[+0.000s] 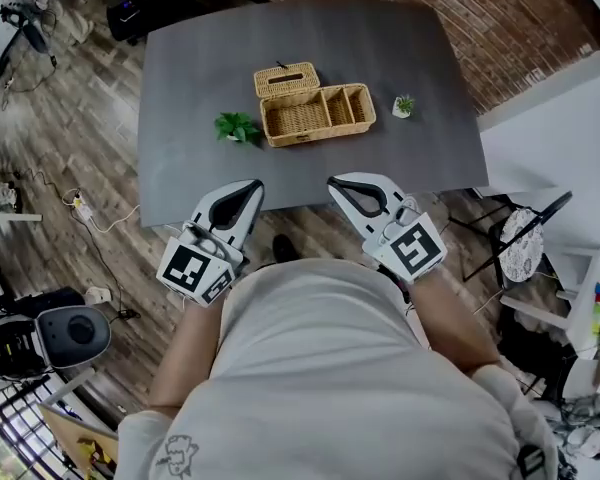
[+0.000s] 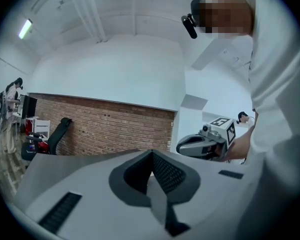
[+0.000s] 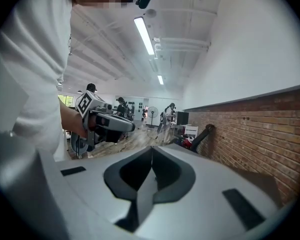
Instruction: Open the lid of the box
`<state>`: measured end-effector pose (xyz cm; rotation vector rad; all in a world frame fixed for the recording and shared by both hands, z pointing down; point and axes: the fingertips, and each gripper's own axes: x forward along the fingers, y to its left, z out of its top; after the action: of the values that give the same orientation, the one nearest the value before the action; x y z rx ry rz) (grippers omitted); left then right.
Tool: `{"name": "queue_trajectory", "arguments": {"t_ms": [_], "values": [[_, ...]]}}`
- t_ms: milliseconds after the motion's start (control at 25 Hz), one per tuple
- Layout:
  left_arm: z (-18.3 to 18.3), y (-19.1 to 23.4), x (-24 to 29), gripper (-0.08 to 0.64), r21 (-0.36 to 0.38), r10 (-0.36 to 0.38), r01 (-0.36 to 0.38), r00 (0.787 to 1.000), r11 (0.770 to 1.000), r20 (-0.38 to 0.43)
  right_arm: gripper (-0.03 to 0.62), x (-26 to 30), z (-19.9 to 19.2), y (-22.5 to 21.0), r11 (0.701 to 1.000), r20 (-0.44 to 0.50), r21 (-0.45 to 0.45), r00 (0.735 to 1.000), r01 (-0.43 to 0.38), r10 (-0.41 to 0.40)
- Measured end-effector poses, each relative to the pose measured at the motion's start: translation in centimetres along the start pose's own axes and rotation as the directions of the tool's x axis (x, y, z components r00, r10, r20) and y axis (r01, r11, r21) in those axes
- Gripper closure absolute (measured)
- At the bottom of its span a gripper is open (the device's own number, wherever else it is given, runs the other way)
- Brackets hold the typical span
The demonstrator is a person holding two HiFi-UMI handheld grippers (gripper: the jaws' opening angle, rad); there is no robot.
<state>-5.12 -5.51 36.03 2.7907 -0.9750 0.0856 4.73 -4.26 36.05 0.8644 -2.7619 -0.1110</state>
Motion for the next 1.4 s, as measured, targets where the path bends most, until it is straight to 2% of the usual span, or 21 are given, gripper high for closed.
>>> {"name": "queue_trajectory", "arguments": {"t_ms": [320, 520, 760, 920, 1160, 1400], "values": [[-1.4, -6.7, 0.9, 0.549, -0.048, 0.06, -0.059, 0.998, 0.997, 0.006, 0.586, -6.6, -0.1, 1.4, 0.997, 0.035, -0.002, 0.996, -0.078, 0.078], [-3.0, -11.5, 0.4, 0.549, -0.037, 0.092, -0.093, 0.996, 0.995, -0.017, 0.586, -10.9, -0.4, 2.9, 0.995, 0.087, 0.028, 0.991, -0.1, 0.097], [-4.7, -15.2, -1.5, 0.549, -0.059, 0.121, -0.124, 0.992, 0.991, -0.045, 0.588, -14.4, -2.0, 4.9, 0.992, 0.074, 0.036, 0.99, -0.119, 0.116], [-4.4, -16.1, -2.7, 0.549, -0.036, 0.117, -0.119, 0.993, 0.992, -0.032, 0.588, -15.7, -2.0, 6.6, 0.995, 0.078, 0.031, 0.992, -0.099, 0.097], [-3.7, -16.9, -5.0, 0.549, 0.015, 0.06, -0.06, 0.998, 0.998, -0.019, 0.588, -15.9, -0.1, 9.9, 0.999, 0.105, 0.021, 0.993, -0.05, 0.048], [-2.6, -16.9, -10.6, 0.549, 0.045, 0.013, -0.013, 1.0, 0.999, -0.001, 0.588, -14.7, 1.9, 14.7, 0.999, 0.105, 0.047, 0.994, 0.01, -0.015]]}}
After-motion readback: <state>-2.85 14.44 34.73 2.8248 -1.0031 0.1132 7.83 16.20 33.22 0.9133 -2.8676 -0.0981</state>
